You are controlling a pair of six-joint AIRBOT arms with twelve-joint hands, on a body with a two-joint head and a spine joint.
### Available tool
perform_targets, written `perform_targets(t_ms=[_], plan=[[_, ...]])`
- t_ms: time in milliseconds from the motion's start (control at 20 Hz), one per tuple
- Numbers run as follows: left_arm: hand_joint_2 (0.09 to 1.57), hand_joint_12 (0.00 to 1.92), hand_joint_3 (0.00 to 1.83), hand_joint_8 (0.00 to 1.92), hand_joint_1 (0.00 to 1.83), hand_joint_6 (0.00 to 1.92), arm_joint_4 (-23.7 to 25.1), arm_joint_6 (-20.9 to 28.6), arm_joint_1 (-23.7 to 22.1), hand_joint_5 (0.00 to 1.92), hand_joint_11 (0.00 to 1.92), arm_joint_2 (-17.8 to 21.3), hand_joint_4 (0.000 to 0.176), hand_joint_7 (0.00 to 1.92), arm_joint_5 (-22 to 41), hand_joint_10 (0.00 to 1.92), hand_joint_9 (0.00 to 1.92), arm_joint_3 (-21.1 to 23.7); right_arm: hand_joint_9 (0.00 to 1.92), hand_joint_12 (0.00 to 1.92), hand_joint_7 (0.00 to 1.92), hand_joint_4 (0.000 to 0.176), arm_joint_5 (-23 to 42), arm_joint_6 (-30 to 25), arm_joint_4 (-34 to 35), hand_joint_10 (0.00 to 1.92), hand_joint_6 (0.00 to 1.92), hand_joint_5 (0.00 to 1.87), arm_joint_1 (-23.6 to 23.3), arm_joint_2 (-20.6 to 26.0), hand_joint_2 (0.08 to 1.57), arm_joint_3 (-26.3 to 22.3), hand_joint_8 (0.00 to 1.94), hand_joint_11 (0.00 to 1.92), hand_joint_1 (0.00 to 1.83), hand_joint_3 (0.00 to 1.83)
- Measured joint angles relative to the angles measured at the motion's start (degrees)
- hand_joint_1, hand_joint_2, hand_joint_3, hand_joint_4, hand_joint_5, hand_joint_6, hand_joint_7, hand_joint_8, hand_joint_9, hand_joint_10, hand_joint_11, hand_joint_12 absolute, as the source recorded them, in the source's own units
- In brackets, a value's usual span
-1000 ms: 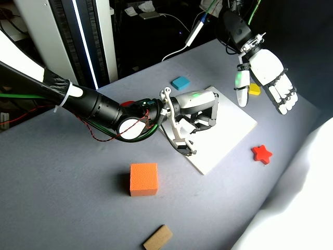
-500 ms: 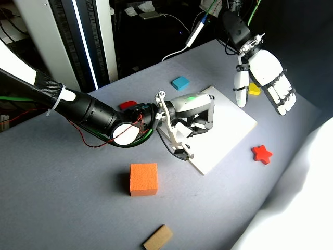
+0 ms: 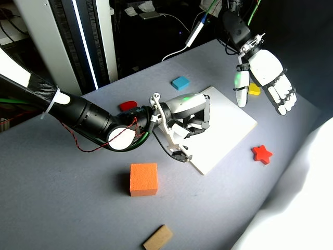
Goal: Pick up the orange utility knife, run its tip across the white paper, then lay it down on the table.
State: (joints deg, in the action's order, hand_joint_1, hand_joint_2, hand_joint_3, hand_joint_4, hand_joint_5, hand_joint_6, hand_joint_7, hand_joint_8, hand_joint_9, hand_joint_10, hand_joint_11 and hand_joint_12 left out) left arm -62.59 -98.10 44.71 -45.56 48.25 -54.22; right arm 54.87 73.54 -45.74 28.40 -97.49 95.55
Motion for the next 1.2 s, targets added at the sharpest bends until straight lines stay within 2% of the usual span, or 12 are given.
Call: perform_targets(t_ms=[600,850,1050,1200], plan=[[1.19,0.12,0.00,0.00,0.00,0.00,-0.02,-0.22,-0.02,0.00,0.00,0.00,0.000,0.00,0.07,0.00,0.00,0.00,1.92,1.92,1.78,0.176,2.19,-2.21,-2.60,1.92,1.92,1.60,0.04,2.95,1.09,1.73,1.94,1.92,1.41,0.66],[1.19,0.09,0.00,0.00,0.00,0.00,0.00,-0.22,-0.04,0.00,0.00,-0.04,0.000,0.00,0.04,0.00,0.00,0.02,1.92,1.92,1.80,0.176,2.12,-2.32,-4.00,1.92,1.92,1.62,-1.38,5.20,1.09,1.51,1.94,1.92,1.42,0.66],[1.20,0.02,0.00,0.00,0.00,0.00,-0.04,-0.35,-0.46,0.00,0.00,-0.07,0.000,0.00,0.13,0.00,0.00,0.42,1.92,1.92,1.81,0.176,-0.94,-3.17,4.37,1.92,1.92,1.61,-3.43,9.77,1.10,-4.50,1.94,1.92,1.40,0.67],[1.19,0.03,0.00,0.00,0.00,0.00,-0.28,-1.36,-1.88,0.00,0.01,-0.42,0.000,0.00,0.09,0.00,0.00,1.16,1.92,1.92,1.78,0.176,-7.87,-7.19,8.46,1.92,1.92,1.58,-5.57,14.88,1.09,-12.35,1.94,1.92,1.38,0.69]])
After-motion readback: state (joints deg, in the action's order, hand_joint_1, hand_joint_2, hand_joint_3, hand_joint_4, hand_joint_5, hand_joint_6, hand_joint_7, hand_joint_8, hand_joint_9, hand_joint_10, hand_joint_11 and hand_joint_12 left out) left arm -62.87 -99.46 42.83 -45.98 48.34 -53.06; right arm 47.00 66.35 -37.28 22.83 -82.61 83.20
